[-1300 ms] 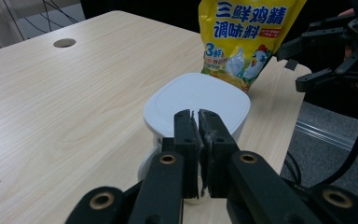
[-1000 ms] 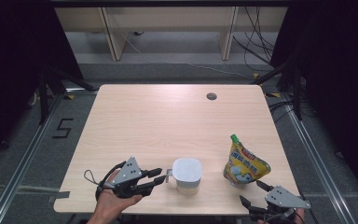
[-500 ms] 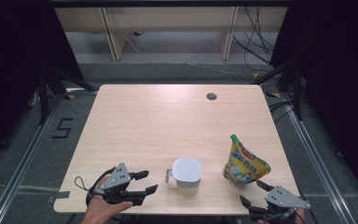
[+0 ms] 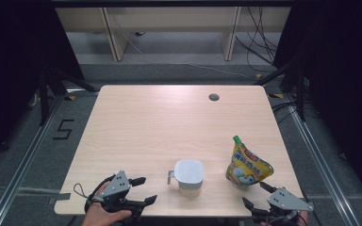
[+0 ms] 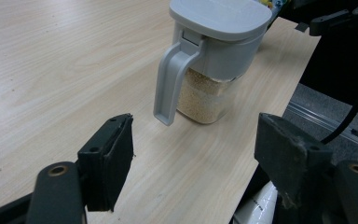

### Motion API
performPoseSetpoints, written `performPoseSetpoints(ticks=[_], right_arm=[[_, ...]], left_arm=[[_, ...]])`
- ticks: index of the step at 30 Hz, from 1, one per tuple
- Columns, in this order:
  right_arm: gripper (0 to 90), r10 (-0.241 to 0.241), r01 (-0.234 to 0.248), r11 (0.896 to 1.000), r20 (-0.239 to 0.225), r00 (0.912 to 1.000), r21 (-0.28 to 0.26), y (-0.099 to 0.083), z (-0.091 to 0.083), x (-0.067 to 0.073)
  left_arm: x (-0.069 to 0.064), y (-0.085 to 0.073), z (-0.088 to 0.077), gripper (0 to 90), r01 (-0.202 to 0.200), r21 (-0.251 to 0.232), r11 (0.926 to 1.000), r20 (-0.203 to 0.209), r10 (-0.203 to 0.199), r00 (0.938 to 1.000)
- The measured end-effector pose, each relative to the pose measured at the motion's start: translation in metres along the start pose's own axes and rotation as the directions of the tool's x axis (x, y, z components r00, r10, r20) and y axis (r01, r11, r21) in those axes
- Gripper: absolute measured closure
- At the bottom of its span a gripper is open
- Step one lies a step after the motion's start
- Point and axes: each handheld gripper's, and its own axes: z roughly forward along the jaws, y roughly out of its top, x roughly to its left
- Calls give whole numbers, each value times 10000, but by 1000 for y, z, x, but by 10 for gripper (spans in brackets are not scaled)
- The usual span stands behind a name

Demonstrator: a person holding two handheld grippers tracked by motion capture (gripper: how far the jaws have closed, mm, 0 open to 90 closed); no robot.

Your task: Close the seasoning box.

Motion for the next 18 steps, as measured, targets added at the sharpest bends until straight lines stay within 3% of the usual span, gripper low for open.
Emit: performPoseSetpoints(ticks=[1, 8, 9, 11, 13, 14, 18], right_arm=[[226, 92, -91, 9999, -129, 9999, 60, 0, 0, 0], [228, 63, -62, 10000, -149, 9999, 77, 0, 0, 0], [229, -139, 139, 9999, -5, 9999, 15, 0, 0, -1], [229, -88, 88, 9999, 45, 10000, 52, 0, 0, 0], [228, -122, 121, 9999, 92, 9999, 23, 0, 0, 0], [227, 2, -2, 9999, 30, 10000, 102, -1, 0, 0], [225, 69, -68, 9998, -104, 9999, 184, -1, 0, 1]], left_arm=[[1, -1, -1, 269, -171, 144, 9997, -22, 172, 9998], [-2, -9, 0, 240, -124, 361, 9993, -165, 130, 9998], [-3, -11, 1, 235, -74, 403, 9992, -197, 82, 9998], [-4, -12, 2, 215, -113, 449, 9989, -246, 125, 9996], [-4, -17, 4, 193, -371, 662, 9971, -326, 393, 9987], [-5, -18, 4, 192, -170, 628, 9979, -387, 195, 9991], [-5, -21, 5, 182, -199, 720, 9972, -467, 233, 9986]])
